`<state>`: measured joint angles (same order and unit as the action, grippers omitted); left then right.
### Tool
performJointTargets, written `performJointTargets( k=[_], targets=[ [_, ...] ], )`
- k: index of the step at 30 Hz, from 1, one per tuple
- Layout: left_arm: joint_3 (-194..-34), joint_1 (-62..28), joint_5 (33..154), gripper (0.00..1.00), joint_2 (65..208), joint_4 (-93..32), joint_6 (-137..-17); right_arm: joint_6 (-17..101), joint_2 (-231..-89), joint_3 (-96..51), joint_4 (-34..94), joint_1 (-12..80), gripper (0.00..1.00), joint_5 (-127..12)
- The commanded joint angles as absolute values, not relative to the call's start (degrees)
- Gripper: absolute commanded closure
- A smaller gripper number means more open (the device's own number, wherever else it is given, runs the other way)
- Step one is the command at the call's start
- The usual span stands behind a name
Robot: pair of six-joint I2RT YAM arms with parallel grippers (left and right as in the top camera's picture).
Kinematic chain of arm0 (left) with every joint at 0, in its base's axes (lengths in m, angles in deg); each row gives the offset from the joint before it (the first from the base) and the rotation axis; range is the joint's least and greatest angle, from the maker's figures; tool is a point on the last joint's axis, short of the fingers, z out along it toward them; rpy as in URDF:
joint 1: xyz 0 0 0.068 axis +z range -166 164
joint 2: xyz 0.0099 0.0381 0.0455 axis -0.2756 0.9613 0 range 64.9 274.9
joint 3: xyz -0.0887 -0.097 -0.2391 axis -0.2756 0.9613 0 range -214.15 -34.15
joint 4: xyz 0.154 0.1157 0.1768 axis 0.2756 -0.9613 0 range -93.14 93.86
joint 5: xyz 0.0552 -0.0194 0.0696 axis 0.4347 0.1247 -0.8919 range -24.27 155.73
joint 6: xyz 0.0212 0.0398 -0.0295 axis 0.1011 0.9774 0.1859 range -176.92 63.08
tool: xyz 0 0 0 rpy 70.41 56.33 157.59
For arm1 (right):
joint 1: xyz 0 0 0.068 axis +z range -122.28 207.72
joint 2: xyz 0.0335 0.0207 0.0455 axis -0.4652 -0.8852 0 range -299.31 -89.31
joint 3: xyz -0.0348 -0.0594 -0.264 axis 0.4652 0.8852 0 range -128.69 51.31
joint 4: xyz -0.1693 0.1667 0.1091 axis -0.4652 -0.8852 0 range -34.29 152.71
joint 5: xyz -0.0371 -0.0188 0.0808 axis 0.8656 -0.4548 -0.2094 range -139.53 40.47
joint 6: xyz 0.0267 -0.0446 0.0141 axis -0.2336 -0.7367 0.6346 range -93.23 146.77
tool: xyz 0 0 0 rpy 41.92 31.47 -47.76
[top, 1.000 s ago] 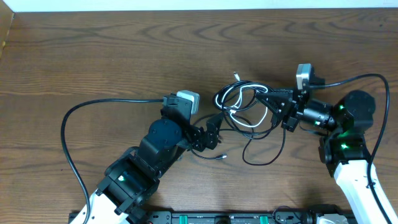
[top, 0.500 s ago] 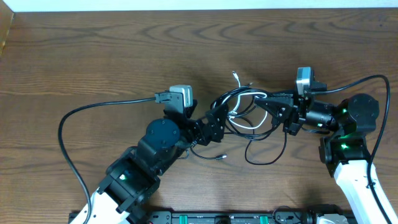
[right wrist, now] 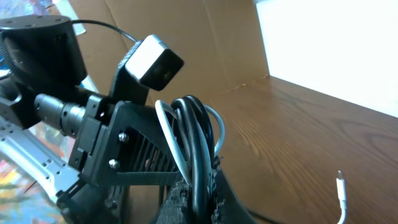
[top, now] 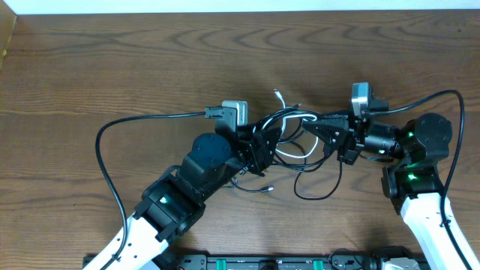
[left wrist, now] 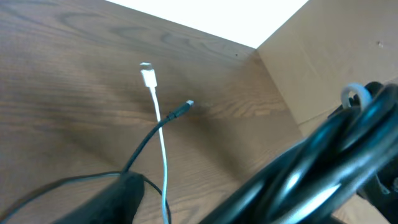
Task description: Untangle cables
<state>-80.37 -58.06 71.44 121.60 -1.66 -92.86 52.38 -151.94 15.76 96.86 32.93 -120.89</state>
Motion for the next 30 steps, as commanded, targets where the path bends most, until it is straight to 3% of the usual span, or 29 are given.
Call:
performJointTargets(
  k=[1,7,12,13,18,20,24,30],
  targets=[
    [-80.7,-57.8,71.6,0.59,121.6,-1.4,-91.2,54.0,-151.9,15.4,97.2,33.4,0.99,-118.0],
    [-80.7,-57.8,71.6,0.9,121.5,-1.4,-84.8,54.0,-151.9,15.4,97.2,33.3,0.99,-118.0],
    [-80.7,-57.8,71.5,0.92,120.7,-1.4,-76.5,53.9,-151.9,15.4,96.0,33.1,0.9,-118.0],
    [-80.7,-57.8,71.5,0.92,120.4,-1.4,-74.8,53.9,-151.9,15.4,95.6,32.9,0.83,-118.0],
    [-80.7,-57.8,71.5,0.92,119.2,-2.0,-66.1,53.9,-151.9,15.4,93.7,32.0,0.19,-118.0],
    [-80.7,-57.8,70.5,0.92,119.0,-2.5,-63.5,53.9,-151.9,15.4,93.1,31.8,0.1,-118.0],
    [-80.7,-57.8,68.9,0.92,118.9,-4.0,-58.8,53.9,-151.9,15.4,92.9,31.4,0.05,-118.0],
    [-80.7,-57.8,68.9,0.92,118.9,-6.4,-53.0,53.2,-151.9,15.4,92.9,31.4,0.07,-118.0]
  ],
)
